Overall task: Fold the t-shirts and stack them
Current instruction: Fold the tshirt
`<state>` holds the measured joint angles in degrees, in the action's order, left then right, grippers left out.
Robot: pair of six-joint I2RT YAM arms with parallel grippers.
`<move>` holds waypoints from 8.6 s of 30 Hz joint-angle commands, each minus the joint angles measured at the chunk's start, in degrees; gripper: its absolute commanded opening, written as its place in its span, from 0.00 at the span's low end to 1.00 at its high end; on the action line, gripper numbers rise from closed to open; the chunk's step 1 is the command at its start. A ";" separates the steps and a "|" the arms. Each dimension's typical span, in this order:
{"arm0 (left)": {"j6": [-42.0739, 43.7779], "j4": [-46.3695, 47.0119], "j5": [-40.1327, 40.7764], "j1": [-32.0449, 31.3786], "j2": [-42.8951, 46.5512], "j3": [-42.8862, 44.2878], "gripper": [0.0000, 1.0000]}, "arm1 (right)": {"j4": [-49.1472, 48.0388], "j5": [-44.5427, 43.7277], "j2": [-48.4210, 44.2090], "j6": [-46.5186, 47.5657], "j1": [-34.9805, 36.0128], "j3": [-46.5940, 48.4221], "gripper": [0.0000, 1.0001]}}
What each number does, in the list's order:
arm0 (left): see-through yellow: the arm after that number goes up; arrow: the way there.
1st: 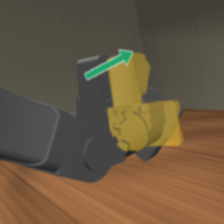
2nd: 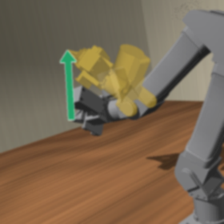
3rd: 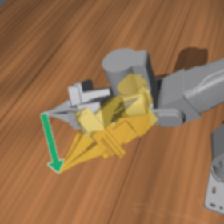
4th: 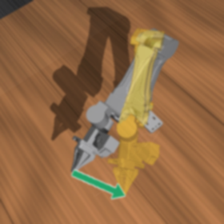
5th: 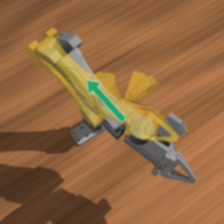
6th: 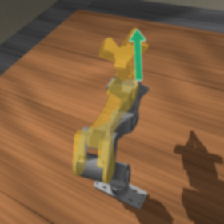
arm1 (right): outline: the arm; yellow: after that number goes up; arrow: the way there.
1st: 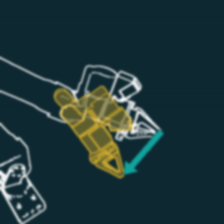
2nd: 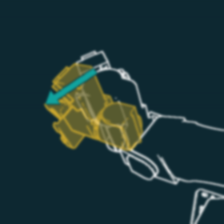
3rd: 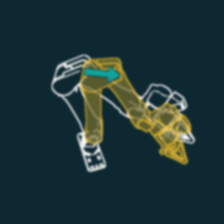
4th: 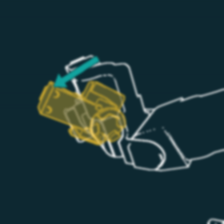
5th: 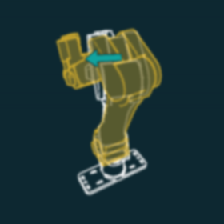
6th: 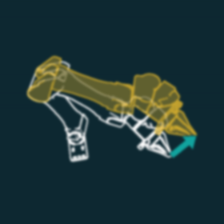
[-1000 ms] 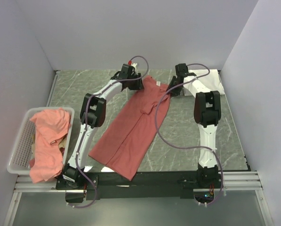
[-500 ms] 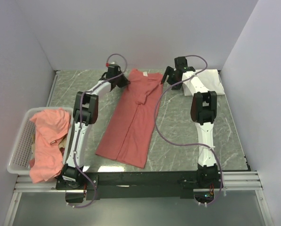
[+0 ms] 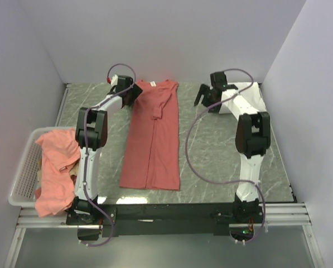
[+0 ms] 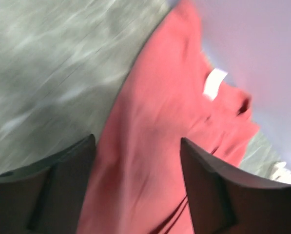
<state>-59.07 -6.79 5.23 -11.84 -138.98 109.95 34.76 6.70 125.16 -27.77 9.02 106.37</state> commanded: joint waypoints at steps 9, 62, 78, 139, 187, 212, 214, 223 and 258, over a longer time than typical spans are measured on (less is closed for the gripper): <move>-2.26 -18.08 14.54 -0.20 33.29 -26.92 0.72 | -14.63 -1.86 -31.54 -5.27 10.48 -41.01 0.79; -38.84 -41.18 13.75 -53.12 76.92 -77.97 0.56 | -8.14 -8.37 -60.82 -20.84 43.72 -78.78 0.51; -24.28 -44.55 15.34 -40.12 89.14 -71.90 0.63 | -11.73 -6.08 -54.88 -21.97 50.30 -61.82 0.48; -14.14 -41.82 9.97 -28.77 92.04 -70.75 0.60 | -19.30 -9.16 -33.32 -29.80 62.18 -54.61 0.33; -11.68 -32.33 3.03 -28.77 87.66 -79.36 0.61 | -4.62 -22.69 -40.00 -33.93 66.83 -56.35 0.01; -14.05 -20.64 -6.90 -39.93 86.42 -89.12 0.48 | -6.73 -21.38 -38.50 -33.67 65.25 -58.47 0.06; -14.67 -19.85 -6.99 -40.98 85.20 -89.21 0.43 | -6.81 -21.38 -39.03 -33.40 64.82 -58.47 0.06; -17.48 -17.55 -7.34 -45.56 79.57 -86.49 0.06 | -5.50 -21.64 -41.93 -33.14 64.20 -58.11 0.08; -15.64 -26.61 -11.91 -46.00 77.45 -82.62 0.01 | 0.38 -17.76 -70.41 -28.21 51.16 -73.51 0.37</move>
<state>-75.02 -33.61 -4.71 -57.47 -61.73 27.22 34.46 -8.12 55.20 -55.64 56.34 28.88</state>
